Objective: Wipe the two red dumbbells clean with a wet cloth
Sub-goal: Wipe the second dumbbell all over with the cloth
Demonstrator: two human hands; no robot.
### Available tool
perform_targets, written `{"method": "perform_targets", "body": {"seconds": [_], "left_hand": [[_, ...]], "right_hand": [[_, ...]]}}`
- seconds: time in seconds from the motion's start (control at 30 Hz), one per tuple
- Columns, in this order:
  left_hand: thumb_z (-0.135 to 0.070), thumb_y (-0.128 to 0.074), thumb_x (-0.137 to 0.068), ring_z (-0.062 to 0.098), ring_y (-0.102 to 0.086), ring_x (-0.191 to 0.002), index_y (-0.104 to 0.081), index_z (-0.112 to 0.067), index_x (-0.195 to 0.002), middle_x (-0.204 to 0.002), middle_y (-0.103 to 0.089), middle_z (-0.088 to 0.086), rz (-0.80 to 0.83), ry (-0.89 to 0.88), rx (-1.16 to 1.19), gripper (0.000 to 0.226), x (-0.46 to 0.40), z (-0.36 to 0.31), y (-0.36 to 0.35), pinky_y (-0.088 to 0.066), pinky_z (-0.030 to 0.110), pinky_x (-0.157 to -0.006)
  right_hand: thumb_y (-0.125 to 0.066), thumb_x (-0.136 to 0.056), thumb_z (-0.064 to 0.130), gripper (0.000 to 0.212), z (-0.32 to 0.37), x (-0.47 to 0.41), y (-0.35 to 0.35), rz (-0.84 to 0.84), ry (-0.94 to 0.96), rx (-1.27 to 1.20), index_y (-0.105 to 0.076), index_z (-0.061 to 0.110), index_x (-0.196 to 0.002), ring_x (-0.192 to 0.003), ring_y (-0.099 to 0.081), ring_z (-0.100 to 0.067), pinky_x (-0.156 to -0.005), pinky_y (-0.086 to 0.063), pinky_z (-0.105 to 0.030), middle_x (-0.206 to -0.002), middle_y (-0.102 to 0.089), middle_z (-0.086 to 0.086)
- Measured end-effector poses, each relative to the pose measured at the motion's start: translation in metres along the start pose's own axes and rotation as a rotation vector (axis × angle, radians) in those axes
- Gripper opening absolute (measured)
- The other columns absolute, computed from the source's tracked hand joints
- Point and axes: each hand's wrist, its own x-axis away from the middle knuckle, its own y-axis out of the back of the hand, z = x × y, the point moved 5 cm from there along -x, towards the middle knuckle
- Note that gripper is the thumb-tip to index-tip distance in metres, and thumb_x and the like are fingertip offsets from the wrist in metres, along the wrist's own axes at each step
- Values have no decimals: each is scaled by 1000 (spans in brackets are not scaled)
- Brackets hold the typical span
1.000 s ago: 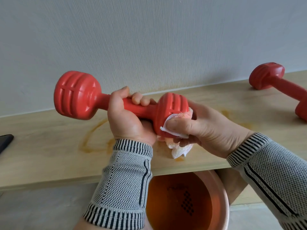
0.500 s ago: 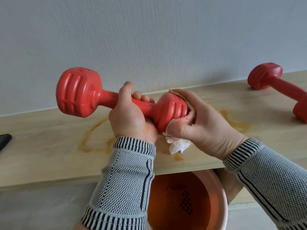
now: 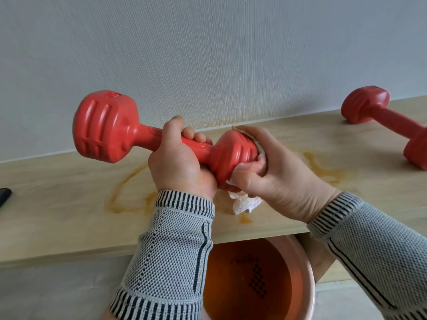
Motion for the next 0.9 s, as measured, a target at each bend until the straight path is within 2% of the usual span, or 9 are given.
{"method": "perform_targets", "body": {"seconds": [0.07,0.13,0.3,0.4,0.47,0.53,0.67,0.8,0.9], "left_hand": [[-9,-60,-89,11,-45,-44,-48,-17,-67,-51,-45,-5,7,5,6,26,0,0,1,-44,26,-51],[-9,-60,-89,12,-45,-45,-48,-17,-67,-51,-44,-5,21,-5,-6,26,1,0,0,-44,26,-51],[-9,-59,-90,11,-45,-45,-48,-18,-71,-51,-45,-6,40,10,-11,24,2,3,-1,-43,25,-50],[-12,-59,-90,9,-45,-43,-47,-19,-76,-53,-44,-7,36,57,56,20,-5,2,3,-44,24,-51],[-14,-57,-89,8,-44,-44,-44,-20,-75,-54,-43,-8,60,99,139,20,-9,1,5,-45,24,-52],[-15,-55,-88,8,-43,-45,-41,-21,-73,-54,-42,-9,96,131,212,21,-9,0,5,-44,24,-55],[-17,-49,-87,8,-38,-44,-36,-22,-67,-54,-35,-9,199,119,271,24,-4,-4,1,-41,24,-58],[-18,-49,-75,8,-34,-42,-37,-22,-61,-50,-31,-10,355,106,233,18,4,-9,-5,-41,25,-54],[-21,-47,-67,8,-32,-41,-33,-22,-63,-46,-30,-10,473,100,205,14,10,-12,-10,-41,23,-53]], "right_hand": [[-66,-62,36,71,-1,0,-1,-2,4,12,-48,28,-130,-82,-67,-9,-70,-53,-25,-96,-66,10],[-64,-61,42,62,0,-1,2,-54,4,-49,-56,28,-121,-75,-67,-8,-61,-51,-21,-87,-67,10],[-53,-78,39,41,2,-2,6,-108,-7,-127,-63,22,-114,-63,-66,-9,-51,-52,-24,-78,-67,2],[-63,-74,44,58,2,1,6,-10,55,-128,-56,25,-128,-84,-67,-6,-72,-56,-25,-96,-67,6],[-73,-69,33,73,3,2,4,44,96,-101,-47,26,-138,-101,-64,-3,-93,-52,-25,-112,-65,10],[-81,-64,29,85,2,2,2,68,108,-135,-43,27,-141,-111,-62,-4,-102,-48,-30,-122,-63,12],[-81,-62,37,69,4,0,8,64,92,-321,-58,27,-127,-104,-68,-8,-88,-53,-26,-113,-71,10],[-78,-77,36,30,9,-5,24,-102,127,-394,-75,10,-91,-63,-59,-18,-56,-48,-27,-76,-68,-10],[-71,-74,27,25,4,-8,32,-192,56,-592,-71,4,-83,-68,-61,-23,-57,-53,-32,-81,-65,-17]]}}
